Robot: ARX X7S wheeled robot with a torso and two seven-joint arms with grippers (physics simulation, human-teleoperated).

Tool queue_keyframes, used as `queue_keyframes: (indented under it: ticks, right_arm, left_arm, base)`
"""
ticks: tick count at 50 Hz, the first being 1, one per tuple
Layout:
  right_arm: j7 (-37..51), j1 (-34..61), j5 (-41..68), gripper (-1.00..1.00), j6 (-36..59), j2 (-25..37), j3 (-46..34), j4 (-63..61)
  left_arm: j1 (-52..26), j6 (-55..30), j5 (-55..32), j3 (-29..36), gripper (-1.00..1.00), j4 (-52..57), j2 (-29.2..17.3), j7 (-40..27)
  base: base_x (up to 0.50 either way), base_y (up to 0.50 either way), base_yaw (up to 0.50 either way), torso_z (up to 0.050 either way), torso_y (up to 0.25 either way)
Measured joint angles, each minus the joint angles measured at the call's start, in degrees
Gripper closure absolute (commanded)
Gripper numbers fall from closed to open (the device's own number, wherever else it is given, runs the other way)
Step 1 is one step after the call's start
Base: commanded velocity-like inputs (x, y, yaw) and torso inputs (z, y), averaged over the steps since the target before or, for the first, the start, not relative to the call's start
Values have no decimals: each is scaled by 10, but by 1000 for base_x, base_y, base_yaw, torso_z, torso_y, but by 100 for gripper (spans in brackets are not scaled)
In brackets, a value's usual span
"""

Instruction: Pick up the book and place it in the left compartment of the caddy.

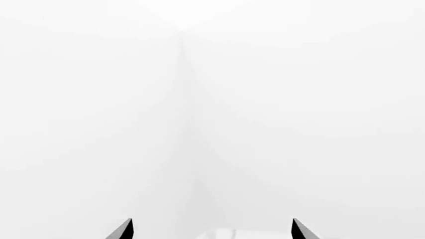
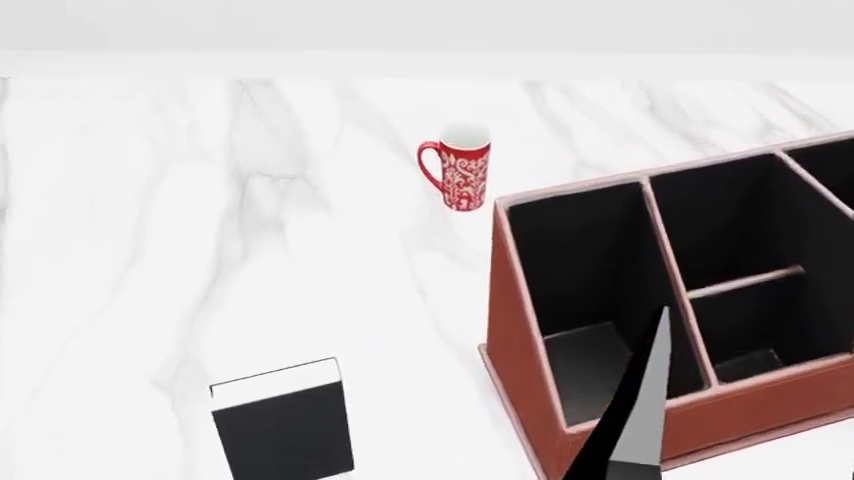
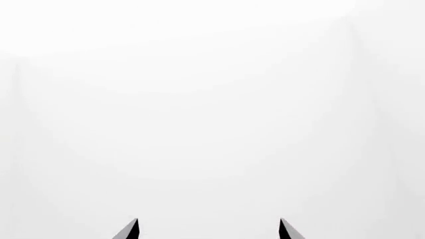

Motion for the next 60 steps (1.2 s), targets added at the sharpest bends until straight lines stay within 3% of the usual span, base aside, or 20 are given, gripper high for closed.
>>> queue_keyframes:
  ticks: [26,60]
  right_arm:
    - [12,0,-5,-100,-6,14,-11,1]
    - [34,7,14,-100,1,30,-20,2]
  left_arm:
    - [-1,0,2,0,-100,0,0,1]
    - [3,5,-2,-2,-100,0,0,0]
  base:
    - [496,-39,0,0,1]
    - [80,0,0,0,1]
